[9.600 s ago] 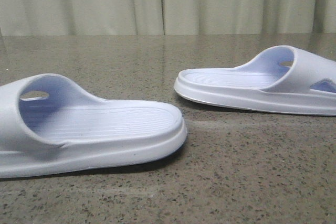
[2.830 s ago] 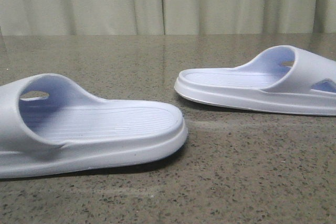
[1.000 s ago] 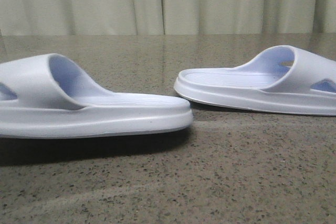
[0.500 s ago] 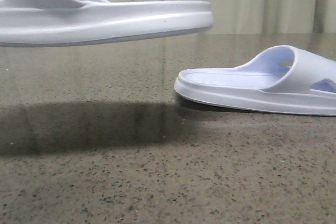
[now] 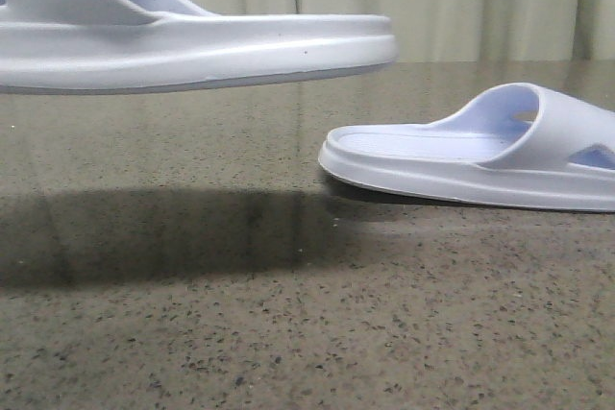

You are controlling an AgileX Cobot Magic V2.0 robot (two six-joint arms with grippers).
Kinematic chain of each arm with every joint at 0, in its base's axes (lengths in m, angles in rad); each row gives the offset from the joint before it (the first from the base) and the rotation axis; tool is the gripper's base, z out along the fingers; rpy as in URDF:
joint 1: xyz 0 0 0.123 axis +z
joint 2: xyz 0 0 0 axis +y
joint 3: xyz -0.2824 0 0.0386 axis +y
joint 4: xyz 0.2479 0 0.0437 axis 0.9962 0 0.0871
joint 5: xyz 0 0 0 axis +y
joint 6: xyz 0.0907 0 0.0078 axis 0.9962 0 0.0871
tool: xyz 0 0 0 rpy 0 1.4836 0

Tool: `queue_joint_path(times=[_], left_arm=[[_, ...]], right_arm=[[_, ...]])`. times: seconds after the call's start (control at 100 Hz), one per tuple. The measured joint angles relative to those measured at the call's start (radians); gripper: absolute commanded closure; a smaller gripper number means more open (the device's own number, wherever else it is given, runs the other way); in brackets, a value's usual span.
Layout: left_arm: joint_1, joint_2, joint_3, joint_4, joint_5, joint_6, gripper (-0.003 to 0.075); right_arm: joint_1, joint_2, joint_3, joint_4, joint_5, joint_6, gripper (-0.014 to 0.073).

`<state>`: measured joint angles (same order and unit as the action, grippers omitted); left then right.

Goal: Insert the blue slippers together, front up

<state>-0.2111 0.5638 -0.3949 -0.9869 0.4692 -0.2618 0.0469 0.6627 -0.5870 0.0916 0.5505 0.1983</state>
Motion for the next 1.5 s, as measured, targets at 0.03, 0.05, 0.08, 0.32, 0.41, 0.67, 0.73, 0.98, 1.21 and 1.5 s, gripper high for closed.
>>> queue_joint_path(times=[0.03,0.05,0.08,0.32,0.41,0.67,0.73,0.98,1.21,1.5], left_arm=[[0.0,0.0,0.0,0.0,0.002,0.002,0.0704],[0.0,0.0,0.0,0.0,0.002,0.002,0.0704],[0.0,0.0,0.0,0.0,0.002,0.002,0.0704],[0.0,0.0,0.0,0.0,0.005,0.002,0.0704],[0.0,0.0,0.0,0.0,0.007,0.002,0.0704],[0.0,0.0,0.0,0.0,0.009,0.004,0.0704],[0.0,0.0,0.0,0.0,0.009,0.004,0.0704],[0.0,0.0,0.0,0.0,0.012,0.004,0.0704],[0.0,0.0,0.0,0.0,0.013,0.004,0.0704],[0.0,0.0,0.0,0.0,0.013,0.004,0.0704]], right_arm=[[0.0,0.019,0.0,0.0,-0.007,0.014,0.0257],[0.0,0.033,0.0,0.0,-0.014,0.025,0.0257],[0.0,0.052,0.0,0.0,-0.021,0.041,0.0257],[0.0,0.196,0.0,0.053,-0.052,0.079,0.0257],[0.0,0.239,0.0,0.076,-0.062,0.08,0.0257],[0.0,0.314,0.0,0.107,-0.103,0.082,0.0257],[0.0,0.328,0.0,0.113,-0.112,0.082,0.0257],[0.0,0.386,0.0,0.121,-0.135,0.082,0.0257],[0.0,0.426,0.0,0.129,-0.156,0.082,0.0257],[0.0,0.467,-0.002,0.152,-0.178,0.082,0.0256]])
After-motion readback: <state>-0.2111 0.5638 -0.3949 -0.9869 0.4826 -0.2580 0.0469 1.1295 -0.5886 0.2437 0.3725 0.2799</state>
